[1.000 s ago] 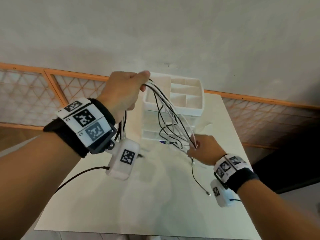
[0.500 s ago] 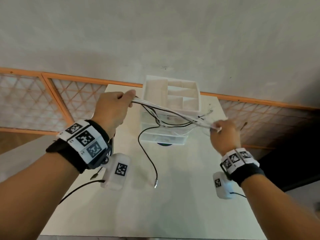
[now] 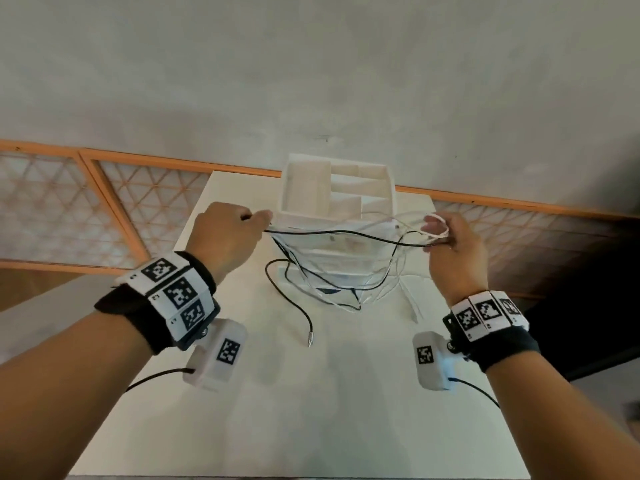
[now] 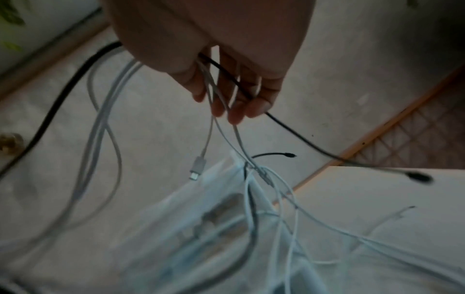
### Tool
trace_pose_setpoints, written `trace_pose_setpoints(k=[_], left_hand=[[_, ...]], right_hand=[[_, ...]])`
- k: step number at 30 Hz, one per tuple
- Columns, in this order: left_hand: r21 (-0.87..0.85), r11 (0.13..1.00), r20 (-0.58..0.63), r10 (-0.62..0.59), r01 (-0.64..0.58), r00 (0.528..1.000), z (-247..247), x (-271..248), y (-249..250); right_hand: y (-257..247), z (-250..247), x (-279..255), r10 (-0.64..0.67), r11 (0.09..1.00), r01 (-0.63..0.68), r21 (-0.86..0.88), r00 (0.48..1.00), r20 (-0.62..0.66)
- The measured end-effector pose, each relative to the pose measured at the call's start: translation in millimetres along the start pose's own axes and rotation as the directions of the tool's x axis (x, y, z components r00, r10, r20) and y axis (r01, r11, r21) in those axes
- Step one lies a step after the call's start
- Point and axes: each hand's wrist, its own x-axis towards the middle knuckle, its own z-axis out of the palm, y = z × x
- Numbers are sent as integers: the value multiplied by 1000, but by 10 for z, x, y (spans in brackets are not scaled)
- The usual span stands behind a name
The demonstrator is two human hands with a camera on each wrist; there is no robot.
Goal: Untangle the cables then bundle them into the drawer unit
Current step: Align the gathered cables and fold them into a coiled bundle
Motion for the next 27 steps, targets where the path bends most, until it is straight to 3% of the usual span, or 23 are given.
trace_pose_setpoints(k=[3,5,7,10,13,15,18,19,21,23,24,25,27], left_hand=[[-173,985,-100,-14,-4,995,-101,42,30],[-280,960,-162,-26,-21,986,-182,80,97],[-353,935,-202,-27,-47,979,-219,103,154],[-375,923,-210,5,-86,978,-198,100,184],[-201,973,-169,84,-117,982,-141,71,117],[-57,992,-131,108,-116,985,-96,48,77],[32,996,-93,88,-86,992,-47,37,43],[44,996,-106,83,-79,991,-46,42,29],[32,995,-176,96,-92,980,-88,51,30],[-51,990,-263,114,-132,958,-163,92,53],[-93,984,-295,121,-154,948,-203,109,75],[-113,978,-316,129,-173,940,-232,121,99],[-100,975,-309,158,-197,938,-237,127,145]], right_hand=[[371,60,-30,214,926,-138,-353,959,186],[516,111,-82,292,905,-198,-376,933,212],[613,180,-106,288,907,-198,-371,935,205],[710,280,-188,338,881,-210,-423,906,254],[539,307,-228,314,949,-309,-63,904,292],[302,265,-169,150,961,-190,201,969,197],[179,215,-22,-43,975,35,218,999,28],[239,219,9,-19,991,12,134,999,51],[395,202,18,197,980,-189,-56,962,190],[468,173,-21,449,894,-429,-133,853,266],[465,163,-42,504,864,-483,-144,823,262],[440,162,-59,518,856,-495,-152,820,243],[342,178,-84,452,892,-434,-128,871,194]])
